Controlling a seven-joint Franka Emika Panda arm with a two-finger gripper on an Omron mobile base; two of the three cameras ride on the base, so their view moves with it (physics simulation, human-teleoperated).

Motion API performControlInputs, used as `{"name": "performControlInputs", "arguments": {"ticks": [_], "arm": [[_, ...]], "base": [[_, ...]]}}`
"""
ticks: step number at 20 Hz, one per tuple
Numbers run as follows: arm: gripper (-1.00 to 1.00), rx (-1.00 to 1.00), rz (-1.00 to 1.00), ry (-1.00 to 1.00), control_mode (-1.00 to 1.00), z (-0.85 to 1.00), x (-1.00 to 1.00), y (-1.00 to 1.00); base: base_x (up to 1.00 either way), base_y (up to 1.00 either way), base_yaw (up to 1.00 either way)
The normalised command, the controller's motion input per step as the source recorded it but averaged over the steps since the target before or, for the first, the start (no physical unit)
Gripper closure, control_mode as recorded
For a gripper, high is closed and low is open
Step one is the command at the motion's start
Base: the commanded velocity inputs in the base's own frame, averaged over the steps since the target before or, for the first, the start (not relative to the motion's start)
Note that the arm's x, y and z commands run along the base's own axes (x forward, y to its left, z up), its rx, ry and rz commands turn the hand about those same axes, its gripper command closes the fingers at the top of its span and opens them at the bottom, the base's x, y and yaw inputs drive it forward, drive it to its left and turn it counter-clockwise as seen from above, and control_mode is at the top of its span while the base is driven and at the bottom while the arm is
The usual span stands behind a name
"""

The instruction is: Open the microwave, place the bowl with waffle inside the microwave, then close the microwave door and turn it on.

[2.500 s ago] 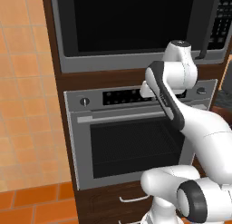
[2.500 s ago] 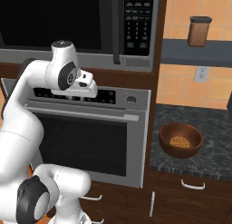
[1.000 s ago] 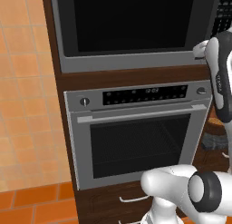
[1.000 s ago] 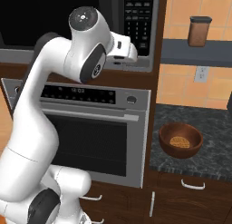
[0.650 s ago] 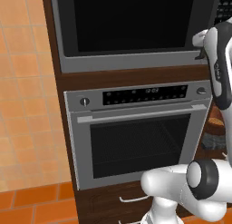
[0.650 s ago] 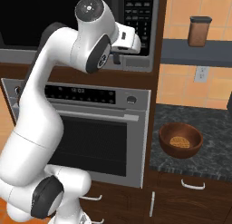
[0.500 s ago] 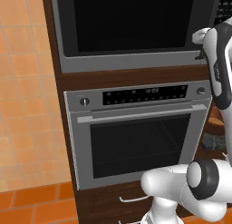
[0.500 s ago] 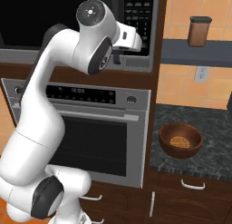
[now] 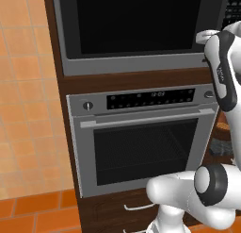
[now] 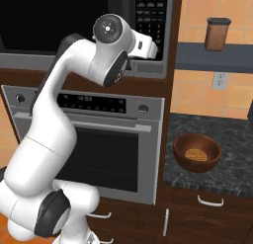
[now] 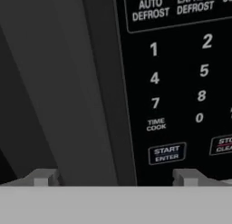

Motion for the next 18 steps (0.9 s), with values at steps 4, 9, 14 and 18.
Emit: {"name": "performControlInputs", "arguments": {"ticks": [4, 9, 14, 18], "arm": [[1.00, 0.02, 0.00, 0.01, -1.00, -0.02, 0.41, 0.00], [1.00, 0.00, 0.00, 0.01, -1.00, 0.00, 0.00, 0.00], [1.00, 0.00, -0.21, 0.00, -1.00, 0.01, -0.72, 0.03], [1.00, 0.00, -0.34, 0.00, -1.00, 0.03, -1.00, 0.00]], "base": [[0.00, 0.00, 0.00], [0.00, 0.00, 0.00], [0.00, 0.00, 0.00], [0.00, 0.00, 0.00]]}}
